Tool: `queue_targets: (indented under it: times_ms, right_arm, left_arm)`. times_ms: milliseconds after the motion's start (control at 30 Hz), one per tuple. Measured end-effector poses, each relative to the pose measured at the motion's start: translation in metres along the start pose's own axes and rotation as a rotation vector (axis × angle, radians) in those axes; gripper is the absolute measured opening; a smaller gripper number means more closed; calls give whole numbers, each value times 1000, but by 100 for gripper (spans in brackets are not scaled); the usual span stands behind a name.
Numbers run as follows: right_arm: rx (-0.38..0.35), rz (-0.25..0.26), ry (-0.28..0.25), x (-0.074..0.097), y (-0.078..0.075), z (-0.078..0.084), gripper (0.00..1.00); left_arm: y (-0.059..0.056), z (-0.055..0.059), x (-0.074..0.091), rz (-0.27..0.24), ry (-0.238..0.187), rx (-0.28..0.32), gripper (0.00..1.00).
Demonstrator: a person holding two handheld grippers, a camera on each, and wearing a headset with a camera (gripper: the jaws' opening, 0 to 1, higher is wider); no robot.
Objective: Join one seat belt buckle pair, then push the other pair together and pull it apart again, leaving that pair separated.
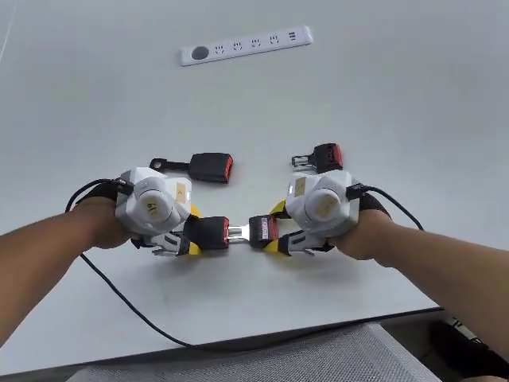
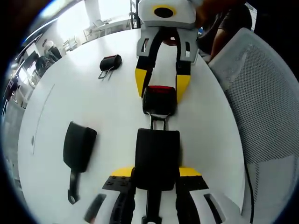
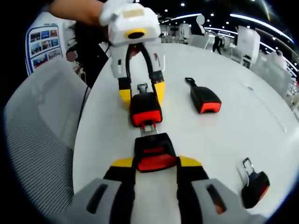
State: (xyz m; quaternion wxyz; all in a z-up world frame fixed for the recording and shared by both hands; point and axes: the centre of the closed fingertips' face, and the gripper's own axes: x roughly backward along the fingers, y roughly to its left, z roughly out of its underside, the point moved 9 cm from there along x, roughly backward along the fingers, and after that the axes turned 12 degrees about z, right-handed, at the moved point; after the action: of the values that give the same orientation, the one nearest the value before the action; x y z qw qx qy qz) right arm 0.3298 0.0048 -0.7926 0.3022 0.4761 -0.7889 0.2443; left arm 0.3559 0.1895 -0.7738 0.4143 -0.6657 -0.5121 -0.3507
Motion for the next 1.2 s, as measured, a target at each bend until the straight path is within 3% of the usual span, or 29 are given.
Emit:
queue_targets:
  times_ms: [200,333,800,867,1200]
  right_arm:
    - [-19,-2,-17,-1,-1,0,33]
    - [-32,6,-20,-3,2,-3,32]
    - [-76,15,-13,-13,9,-13,32]
    - [-73,13,-19,-13,8,-11,31]
    - [-47,10,-6,-15,7,-13,31]
  left_arm:
    - [-1,-1,0,-5,-3,3,34]
    - [-1,-4,-1,1,26,-20,33]
    - [0,-3,0,12,54,-41,33]
    - [-1,-2,-2,10,36,-31,33]
    - [0,-2,-2,16,39,-42,33]
